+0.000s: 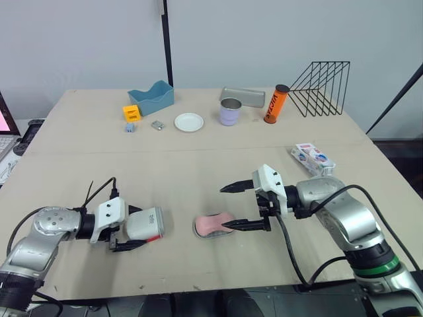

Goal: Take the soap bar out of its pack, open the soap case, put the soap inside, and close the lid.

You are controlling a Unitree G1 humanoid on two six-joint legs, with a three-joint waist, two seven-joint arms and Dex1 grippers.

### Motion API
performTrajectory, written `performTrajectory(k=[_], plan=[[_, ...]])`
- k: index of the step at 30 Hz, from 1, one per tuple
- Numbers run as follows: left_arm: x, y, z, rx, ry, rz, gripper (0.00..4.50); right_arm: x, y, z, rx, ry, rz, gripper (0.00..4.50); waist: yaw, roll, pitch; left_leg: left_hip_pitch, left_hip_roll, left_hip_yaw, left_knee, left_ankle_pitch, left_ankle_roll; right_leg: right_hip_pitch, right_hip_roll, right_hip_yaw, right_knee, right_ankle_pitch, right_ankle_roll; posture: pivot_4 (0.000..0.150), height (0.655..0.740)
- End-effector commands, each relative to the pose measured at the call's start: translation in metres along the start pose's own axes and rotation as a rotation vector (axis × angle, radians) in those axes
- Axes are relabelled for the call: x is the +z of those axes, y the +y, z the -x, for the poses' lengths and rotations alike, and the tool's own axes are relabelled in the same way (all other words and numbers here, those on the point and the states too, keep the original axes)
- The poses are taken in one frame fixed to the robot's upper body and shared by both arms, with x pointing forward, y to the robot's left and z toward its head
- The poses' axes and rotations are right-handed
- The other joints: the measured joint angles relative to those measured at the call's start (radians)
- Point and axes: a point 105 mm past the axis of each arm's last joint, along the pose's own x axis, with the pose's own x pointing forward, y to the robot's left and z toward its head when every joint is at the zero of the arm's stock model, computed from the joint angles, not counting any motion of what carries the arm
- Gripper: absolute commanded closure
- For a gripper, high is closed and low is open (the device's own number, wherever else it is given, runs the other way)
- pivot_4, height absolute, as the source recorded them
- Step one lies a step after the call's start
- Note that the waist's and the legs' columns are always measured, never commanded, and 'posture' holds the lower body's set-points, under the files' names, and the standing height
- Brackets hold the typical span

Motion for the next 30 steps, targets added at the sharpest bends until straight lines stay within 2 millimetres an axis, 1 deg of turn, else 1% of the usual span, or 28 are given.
performTrajectory(k=[1, 2, 3, 7, 10, 12, 14, 16, 18, 20, 26, 30], plan=[[0.007, 0.003, -0.003, 0.010, -0.027, -0.012, 0.54, 0.008, 0.002, 0.003, -0.006, -0.009, 0.037, 0.00, 0.000, 0.000, 0.000, 0.000, 0.000, 0.000, 0.000, 0.000, 0.000, 0.000, 0.000, 0.000, 0.000, 0.000, 0.000, 0.150, 0.7393], [0.007, 0.002, -0.003, 0.001, -0.026, -0.011, 0.83, 0.008, 0.002, 0.003, -0.005, -0.006, 0.035, 0.00, 0.000, 0.000, 0.000, 0.000, 0.000, 0.000, 0.000, 0.000, 0.000, 0.000, 0.000, 0.000, 0.000, 0.000, 0.000, 0.150, 0.7393], [0.006, 0.001, -0.004, -0.008, -0.024, -0.012, 1.00, 0.007, 0.002, 0.003, -0.004, -0.003, 0.034, 0.00, 0.000, 0.000, 0.000, 0.000, 0.000, 0.000, 0.000, 0.000, 0.000, 0.000, 0.000, 0.000, 0.000, 0.000, 0.000, 0.150, 0.7393], [0.007, -0.002, -0.003, -0.022, -0.023, -0.018, 1.00, 0.005, 0.002, 0.002, -0.005, 0.023, 0.035, 0.00, 0.000, 0.000, 0.000, 0.000, 0.000, 0.000, 0.000, 0.000, 0.000, 0.000, 0.000, 0.000, 0.000, 0.000, 0.000, 0.150, 0.7393], [0.011, -0.001, -0.004, -0.008, -0.038, -0.014, 1.00, 0.004, -0.001, -0.001, -0.019, 0.085, 0.031, 0.00, 0.000, 0.000, 0.000, 0.000, 0.000, 0.000, 0.000, 0.000, 0.000, 0.000, 0.000, 0.000, 0.000, 0.000, 0.000, 0.150, 0.7393], [0.015, 0.000, -0.004, 0.000, -0.048, -0.028, 1.00, 0.000, -0.002, -0.001, -0.011, 0.177, 0.010, 0.00, -0.001, 0.000, 0.000, 0.000, 0.000, 0.000, 0.000, 0.000, 0.000, 0.000, 0.000, 0.001, 0.000, 0.000, 0.000, 0.150, 0.7393], [0.019, -0.001, -0.005, -0.001, -0.057, -0.037, 1.00, -0.008, -0.004, 0.000, -0.008, 0.310, 0.007, 0.00, -0.001, 0.000, 0.000, 0.000, 0.000, 0.000, 0.000, 0.000, 0.000, -0.001, 0.000, 0.001, 0.001, 0.000, 0.000, 0.150, 0.7393], [0.020, -0.002, -0.006, -0.003, -0.062, -0.041, 1.00, -0.008, -0.007, -0.001, -0.008, 0.379, 0.018, 0.00, -0.001, 0.000, 0.000, 0.000, 0.000, 0.000, 0.000, 0.000, 0.000, -0.002, 0.000, 0.001, 0.001, 0.000, 0.000, 0.150, 0.7393], [0.021, -0.003, -0.007, -0.003, -0.064, -0.041, 1.00, -0.003, -0.005, -0.004, 0.020, 0.397, 0.011, 0.00, -0.001, 0.000, 0.000, 0.000, 0.000, 0.000, 0.000, 0.000, 0.000, -0.004, 0.000, 0.001, 0.001, 0.000, -0.001, 0.150, 0.7393], [0.020, -0.004, -0.008, 0.000, -0.064, -0.041, 1.00, -0.003, -0.001, -0.006, 0.052, 0.428, 0.028, 0.00, -0.001, 0.000, 0.000, 0.000, 0.000, -0.002, 0.000, 0.000, 0.000, -0.002, 0.000, 0.001, 0.001, 0.000, -0.001, 0.150, 0.7393], [0.019, -0.009, -0.007, 0.004, -0.063, -0.040, 1.00, -0.013, 0.006, -0.011, 0.097, 0.483, 0.032, 0.00, -0.001, 0.000, 0.000, 0.000, 0.001, -0.003, -0.001, 0.000, 0.000, -0.003, -0.001, 0.001, 0.001, -0.001, -0.001, 0.150, 0.7393], [0.029, -0.012, -0.006, 0.006, -0.085, -0.056, 1.00, -0.024, 0.007, -0.016, 0.109, 0.516, 0.025, 0.00, -0.001, 0.000, 0.000, 0.000, 0.001, -0.003, -0.001, 0.000, 0.000, -0.003, -0.002, 0.001, 0.001, -0.001, -0.001, 0.150, 0.7393]])
